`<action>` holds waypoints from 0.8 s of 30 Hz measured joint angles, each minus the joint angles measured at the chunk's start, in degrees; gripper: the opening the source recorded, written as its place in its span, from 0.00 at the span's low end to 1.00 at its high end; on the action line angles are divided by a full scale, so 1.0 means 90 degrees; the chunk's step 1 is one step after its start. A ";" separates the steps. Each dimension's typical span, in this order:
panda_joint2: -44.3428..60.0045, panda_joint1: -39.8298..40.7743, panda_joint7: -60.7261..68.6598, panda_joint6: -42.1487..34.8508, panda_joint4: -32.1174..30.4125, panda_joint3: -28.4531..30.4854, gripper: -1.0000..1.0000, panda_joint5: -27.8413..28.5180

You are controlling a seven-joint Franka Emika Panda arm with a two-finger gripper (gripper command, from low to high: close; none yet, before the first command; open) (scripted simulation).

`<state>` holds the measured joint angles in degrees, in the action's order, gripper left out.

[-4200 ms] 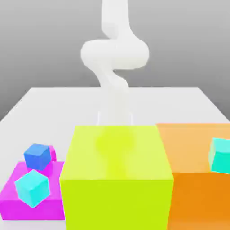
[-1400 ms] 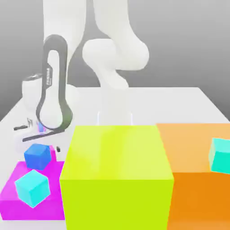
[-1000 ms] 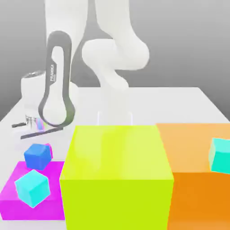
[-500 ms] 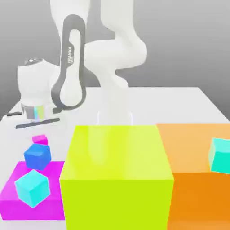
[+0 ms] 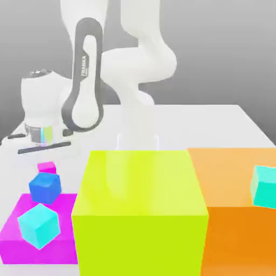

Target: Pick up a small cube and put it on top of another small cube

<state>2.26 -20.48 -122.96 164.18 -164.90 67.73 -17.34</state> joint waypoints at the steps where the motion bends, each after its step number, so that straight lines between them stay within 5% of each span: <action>1: -0.0033 0.0045 0.0450 -0.0324 0.0141 -0.0051 0.00 -0.0035; 11: 0.0253 0.0487 0.3168 -0.1586 0.1085 -0.0688 0.00 -0.0785; 24: -0.0018 0.0554 0.5014 -0.2582 0.2138 -0.0817 0.00 0.0123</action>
<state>2.09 -15.49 -77.84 140.95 -145.66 60.38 -16.23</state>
